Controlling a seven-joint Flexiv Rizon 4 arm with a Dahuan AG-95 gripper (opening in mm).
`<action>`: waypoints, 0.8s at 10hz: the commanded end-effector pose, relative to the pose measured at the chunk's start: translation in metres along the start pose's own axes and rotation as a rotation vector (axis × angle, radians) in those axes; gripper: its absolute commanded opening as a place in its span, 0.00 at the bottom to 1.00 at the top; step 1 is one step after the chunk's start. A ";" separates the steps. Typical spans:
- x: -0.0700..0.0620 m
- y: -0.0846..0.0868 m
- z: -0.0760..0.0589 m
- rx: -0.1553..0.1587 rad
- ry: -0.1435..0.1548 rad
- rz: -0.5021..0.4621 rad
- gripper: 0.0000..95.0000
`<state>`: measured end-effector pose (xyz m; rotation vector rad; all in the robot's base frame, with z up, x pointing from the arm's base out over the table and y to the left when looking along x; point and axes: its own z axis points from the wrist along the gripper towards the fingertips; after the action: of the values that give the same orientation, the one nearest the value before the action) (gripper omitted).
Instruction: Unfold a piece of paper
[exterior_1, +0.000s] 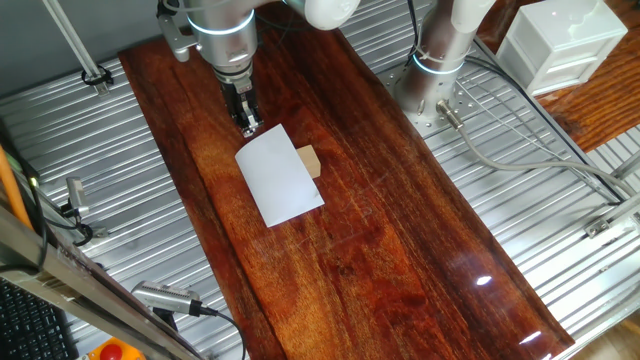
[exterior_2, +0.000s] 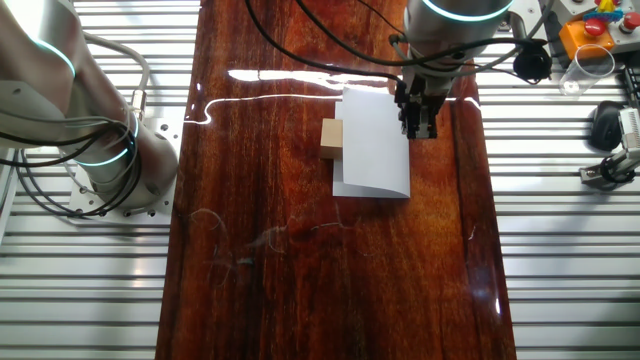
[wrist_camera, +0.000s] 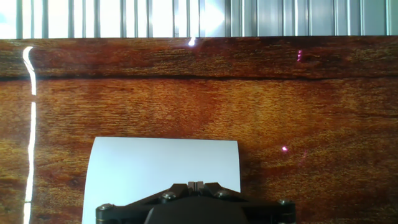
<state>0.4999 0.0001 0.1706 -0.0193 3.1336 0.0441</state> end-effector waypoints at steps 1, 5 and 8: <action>0.000 0.000 0.000 0.002 0.001 0.001 0.00; 0.001 0.000 0.000 0.004 0.001 -0.012 0.00; 0.001 0.000 0.000 0.004 0.001 -0.017 0.00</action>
<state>0.4990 0.0001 0.1702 -0.0477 3.1343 0.0360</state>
